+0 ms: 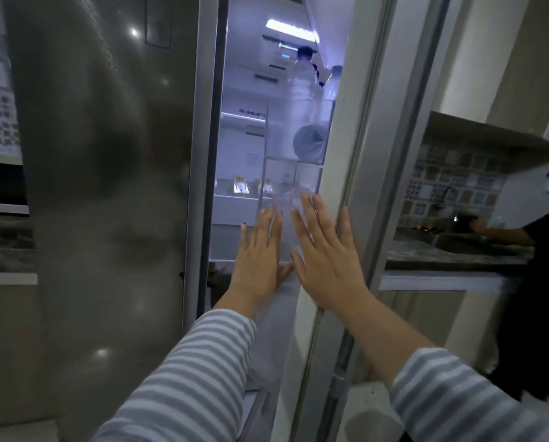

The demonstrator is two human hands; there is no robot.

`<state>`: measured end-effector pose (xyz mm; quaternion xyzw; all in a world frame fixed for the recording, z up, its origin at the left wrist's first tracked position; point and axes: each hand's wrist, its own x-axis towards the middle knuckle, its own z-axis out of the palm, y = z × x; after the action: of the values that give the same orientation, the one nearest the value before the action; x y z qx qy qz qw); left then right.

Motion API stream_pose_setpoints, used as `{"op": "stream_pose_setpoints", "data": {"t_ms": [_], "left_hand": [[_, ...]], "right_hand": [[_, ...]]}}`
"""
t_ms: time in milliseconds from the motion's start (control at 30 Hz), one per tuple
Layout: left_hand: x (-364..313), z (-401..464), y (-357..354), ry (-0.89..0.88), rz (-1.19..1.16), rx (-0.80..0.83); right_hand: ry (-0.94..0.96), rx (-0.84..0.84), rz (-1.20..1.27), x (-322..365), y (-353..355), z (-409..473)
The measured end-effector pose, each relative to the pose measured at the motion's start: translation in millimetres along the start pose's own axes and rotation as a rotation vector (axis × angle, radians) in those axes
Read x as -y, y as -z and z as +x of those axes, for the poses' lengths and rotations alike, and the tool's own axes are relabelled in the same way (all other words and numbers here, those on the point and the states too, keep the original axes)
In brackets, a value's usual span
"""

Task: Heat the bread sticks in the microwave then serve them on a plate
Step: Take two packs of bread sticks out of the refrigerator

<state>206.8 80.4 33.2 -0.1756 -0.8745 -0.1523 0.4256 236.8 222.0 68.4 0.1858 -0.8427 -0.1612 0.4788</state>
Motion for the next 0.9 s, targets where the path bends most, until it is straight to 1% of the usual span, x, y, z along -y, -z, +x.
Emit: {"op": "stream_pose_setpoints", "data": {"t_ms": [100, 233, 333, 433, 600, 767, 900], "left_hand": [[-18, 1, -11, -0.015, 0.034, 0.143], [-52, 4, -29, -0.050, 0.070, 0.184], [-80, 3, -41, -0.046, 0.087, 0.179], [-108, 2, -49, -0.051, 0.052, 0.161], [-149, -2, -57, -0.057, 0.020, 0.128], [-177, 0, -66, -0.022, 0.058, 0.117], [-187, 1, -68, -0.018, 0.054, 0.139]], "right_hand": [[-0.022, 0.094, -0.105, -18, -1, -17], [-0.042, 0.173, -0.242, -54, -2, -45], [-0.046, 0.195, -0.294, -82, -3, -62], [-0.030, 0.204, -0.316, -109, -2, -79], [-0.019, 0.174, -0.332, -147, -4, -104], [-0.013, 0.156, -0.323, -172, -7, -118], [-0.016, 0.179, -0.328, -181, -7, -123]]}}
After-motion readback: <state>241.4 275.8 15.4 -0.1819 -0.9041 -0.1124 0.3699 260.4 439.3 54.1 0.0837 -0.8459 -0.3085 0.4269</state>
